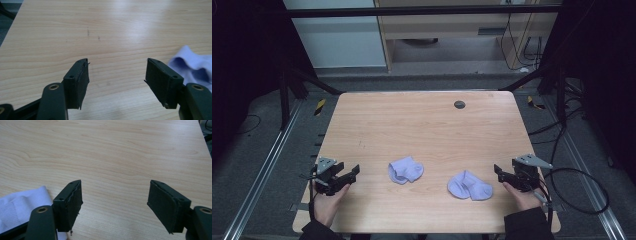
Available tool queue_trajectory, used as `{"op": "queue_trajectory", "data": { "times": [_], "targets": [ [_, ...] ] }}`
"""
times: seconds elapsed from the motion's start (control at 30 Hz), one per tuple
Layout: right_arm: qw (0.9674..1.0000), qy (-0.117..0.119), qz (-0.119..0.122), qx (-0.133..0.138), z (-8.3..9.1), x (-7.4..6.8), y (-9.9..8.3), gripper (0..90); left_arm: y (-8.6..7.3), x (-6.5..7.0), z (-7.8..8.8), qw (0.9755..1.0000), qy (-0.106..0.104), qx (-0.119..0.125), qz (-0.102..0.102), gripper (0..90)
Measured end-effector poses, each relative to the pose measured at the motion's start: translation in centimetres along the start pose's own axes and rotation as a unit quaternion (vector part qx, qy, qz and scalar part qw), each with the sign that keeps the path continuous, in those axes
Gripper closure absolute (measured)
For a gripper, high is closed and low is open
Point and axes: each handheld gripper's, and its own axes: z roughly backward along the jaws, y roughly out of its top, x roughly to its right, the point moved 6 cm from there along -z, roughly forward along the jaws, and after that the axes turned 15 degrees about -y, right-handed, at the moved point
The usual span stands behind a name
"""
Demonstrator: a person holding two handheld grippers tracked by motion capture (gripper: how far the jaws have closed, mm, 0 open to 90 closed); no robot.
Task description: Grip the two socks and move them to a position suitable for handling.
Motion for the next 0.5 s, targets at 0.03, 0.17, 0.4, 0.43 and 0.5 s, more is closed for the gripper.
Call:
{"op": "queue_trajectory", "data": {
  "times": [0.03,0.17,0.4,0.43,0.5],
  "targets": [
    [1.0,0.001,0.0,0.002,0.1,0.0,0.1,28.1,0.0,0.0,0.0,1.0,0.0,0.0,0.0,33.4],
    [0.9999,0.003,-0.003,0.01,0.5,-0.2,0.5,28.0,-0.1,1.4,-0.2,0.9998,-0.019,-0.005,-0.007,32.6],
    [0.9995,0.019,0.007,0.023,1.4,-1.2,1.5,31.1,0.2,3.6,-1.0,0.9984,-0.046,-0.017,-0.027,26.9],
    [0.9995,0.019,0.007,0.023,1.4,-1.2,1.5,31.1,0.2,3.6,-1.0,0.9984,-0.046,-0.017,-0.027,26.9],
    [0.9991,0.029,0.01,0.028,1.9,-1.5,2.0,32.0,0.5,4.3,-1.2,0.998,-0.054,-0.015,-0.03,27.1]
  ]
}}
